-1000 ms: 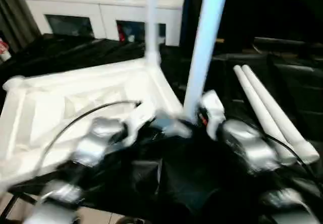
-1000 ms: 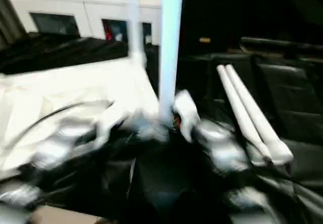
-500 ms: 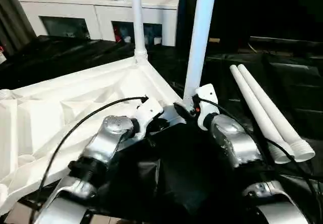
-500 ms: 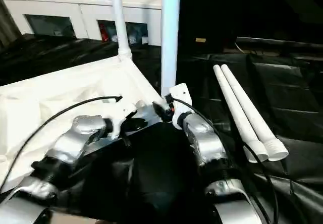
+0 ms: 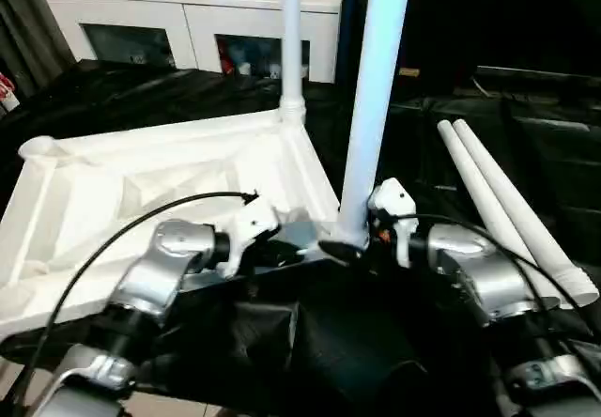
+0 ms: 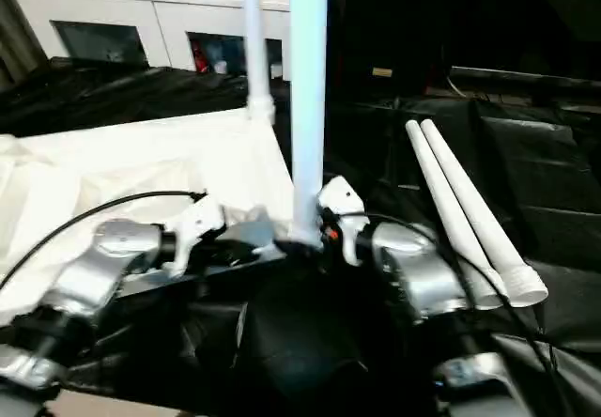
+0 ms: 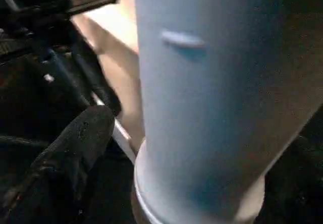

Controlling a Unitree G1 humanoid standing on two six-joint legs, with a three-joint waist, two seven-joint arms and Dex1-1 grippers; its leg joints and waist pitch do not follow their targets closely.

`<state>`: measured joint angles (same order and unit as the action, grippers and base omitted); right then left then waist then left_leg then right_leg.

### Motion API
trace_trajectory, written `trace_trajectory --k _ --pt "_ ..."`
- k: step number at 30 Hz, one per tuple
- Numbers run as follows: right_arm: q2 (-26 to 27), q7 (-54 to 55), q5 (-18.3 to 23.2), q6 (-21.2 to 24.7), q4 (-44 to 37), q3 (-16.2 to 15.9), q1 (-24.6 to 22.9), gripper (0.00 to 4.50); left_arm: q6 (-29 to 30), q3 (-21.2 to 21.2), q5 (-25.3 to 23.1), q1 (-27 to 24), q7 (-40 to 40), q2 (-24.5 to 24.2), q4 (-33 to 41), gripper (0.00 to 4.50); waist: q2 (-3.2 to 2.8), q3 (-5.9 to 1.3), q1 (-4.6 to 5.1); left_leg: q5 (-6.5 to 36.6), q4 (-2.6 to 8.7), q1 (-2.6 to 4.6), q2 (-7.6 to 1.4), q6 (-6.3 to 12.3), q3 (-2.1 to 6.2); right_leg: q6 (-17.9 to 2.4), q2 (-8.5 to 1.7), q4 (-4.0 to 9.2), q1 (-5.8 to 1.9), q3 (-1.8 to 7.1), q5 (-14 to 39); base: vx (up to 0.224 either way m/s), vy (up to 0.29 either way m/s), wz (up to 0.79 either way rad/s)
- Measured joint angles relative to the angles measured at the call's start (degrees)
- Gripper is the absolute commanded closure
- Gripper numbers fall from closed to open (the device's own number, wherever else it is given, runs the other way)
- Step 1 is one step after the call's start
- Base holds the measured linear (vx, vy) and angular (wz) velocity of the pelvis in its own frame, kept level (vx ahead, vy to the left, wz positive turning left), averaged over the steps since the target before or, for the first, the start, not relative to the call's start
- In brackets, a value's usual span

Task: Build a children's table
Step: Rotate leg to tighten

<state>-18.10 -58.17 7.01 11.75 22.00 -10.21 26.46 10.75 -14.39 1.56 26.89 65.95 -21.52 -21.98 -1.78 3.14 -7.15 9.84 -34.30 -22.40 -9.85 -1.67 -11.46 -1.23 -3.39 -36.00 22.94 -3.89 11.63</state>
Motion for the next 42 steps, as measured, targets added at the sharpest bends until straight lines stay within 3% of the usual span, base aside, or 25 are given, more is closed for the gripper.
trace_trajectory --k 4,5,8,15,18,23,27,33,34,35,37,39,42 --pt "-2.4 -2.5 0.1 0.0 -1.1 -1.1 0.0 0.71 0.0 0.0 1.1 -0.5 2.5 -1.7 0.6 4.5 0.05 0.03 -0.21 0.0 -0.01 -0.02 0.0 0.0 0.0 0.0 0.0 0.0 0.01 0.0 0.0 0.0 0.0 0.0" --pt "-2.5 -2.7 0.1 0.0 -1.1 -1.1 0.0 0.99 0.0 0.0 1.1 -0.5 2.8 -1.8 0.8 4.5 0.07 0.05 -0.23 0.0 -0.01 -0.02 0.0 0.0 0.0 0.0 0.0 0.0 0.01 0.0 0.0 0.0 0.0 0.0" --pt "-2.4 -3.3 0.0 0.0 -1.1 -1.6 0.0 1.04 0.0 0.0 1.1 -0.5 3.2 -2.0 0.8 4.5 0.09 0.06 -0.29 0.0 -0.03 -0.06 0.0 0.0 0.0 0.0 0.0 0.0 0.03 0.0 0.0 0.0 0.0 0.0" --pt "-2.5 -3.6 -0.1 0.0 -1.2 -1.9 -0.3 1.73 0.0 0.0 1.1 -0.9 3.7 -2.0 1.1 4.5 0.09 0.06 -0.83 0.0 -0.04 -0.1 -0.01 0.0 0.0 0.0 0.0 0.0 0.09 0.0 0.0 0.0 0.0 0.0" --pt "-2.3 -3.4 0.0 0.0 -1.6 -1.9 -0.9 1.78 0.0 0.0 1.1 -1.2 3.6 -1.8 1.3 4.5 0.09 0.06 -0.87 0.0 -0.05 -0.1 -0.01 0.0 0.0 0.0 0.0 0.0 0.09 0.0 0.0 0.0 0.0 0.0" --pt "2.4 6.9 -1.4 0.1 1.3 0.8 -0.7 1.78 0.0 0.0 -1.1 0.3 -3.4 1.4 -1.2 4.5 0.1 0.05 -0.72 0.0 -0.11 -0.02 -0.01 0.0 0.0 0.0 0.0 -0.05 0.05 0.01 0.0 0.0 0.0 0.0" --pt "7.2 21.0 -3.6 0.5 7.2 3.6 2.8 1.78 1.3 0.1 -3.8 3.2 -12.8 6.3 -4.9 4.5 0.03 0.02 0.21 0.0 -0.13 0.02 0.01 0.0 -0.01 -0.1 -0.01 -0.04 0.01 0.04 -0.1 0.0 0.0 0.0" --pt "13.0 36.4 -5.3 1.1 12.0 7.8 5.8 1.78 4.2 0.7 -5.8 5.4 -22.6 12.5 -7.7 4.5 -0.41 -0.2 0.58 0.0 -0.13 0.08 0.05 0.0 -0.02 -0.1 -0.04 0.05 -0.13 0.07 -0.1 0.0 0.0 0.0" --pt "13.3 37.1 -5.3 1.1 12.1 8.2 5.8 1.23 4.2 0.7 -5.8 5.4 -23.1 12.8 -7.7 4.5 -0.48 -0.25 0.59 0.0 -0.11 0.08 0.06 0.01 -0.02 -0.1 -0.04 0.08 -0.15 0.07 -0.1 0.0 0.0 0.0" --pt "13.5 37.2 -5.3 1.1 12.1 8.6 5.8 1.09 4.2 0.7 -5.9 5.4 -23.3 13.0 -7.7 4.5 -0.5 -0.26 0.59 0.0 -0.07 0.09 0.06 0.02 -0.02 0.0 -0.04 0.09 -0.14 0.06 -0.1 0.0 0.0 0.0" --pt "14.1 37.1 -5.2 1.1 12.1 8.7 5.8 1.07 4.2 0.8 -6.0 5.4 -23.7 12.9 -7.7 4.5 -0.5 -0.26 0.68 0.0 -0.04 0.11 0.05 0.01 -0.02 0.0 -0.03 0.08 -0.13 0.05 -0.1 0.0 0.0 0.0" --pt "14.3 37.0 -5.1 1.0 12.1 8.7 5.8 0.76 4.2 1.1 -6.0 5.4 -23.9 12.7 -7.8 4.5 -0.5 -0.26 0.83 0.0 -0.04 0.11 0.05 0.01 -0.02 0.0 -0.03 0.08 -0.12 0.06 -0.1 0.0 0.0 0.0" --pt "13.0 33.7 -5.3 0.0 11.5 7.4 5.0 0.76 3.2 1.1 -5.8 5.0 -22.6 11.6 -7.6 4.5 -0.49 -0.26 1.24 0.0 -0.04 0.11 0.05 0.01 -0.02 0.0 -0.03 0.08 -0.11 0.05 -0.1 0.0 0.0 0.0"
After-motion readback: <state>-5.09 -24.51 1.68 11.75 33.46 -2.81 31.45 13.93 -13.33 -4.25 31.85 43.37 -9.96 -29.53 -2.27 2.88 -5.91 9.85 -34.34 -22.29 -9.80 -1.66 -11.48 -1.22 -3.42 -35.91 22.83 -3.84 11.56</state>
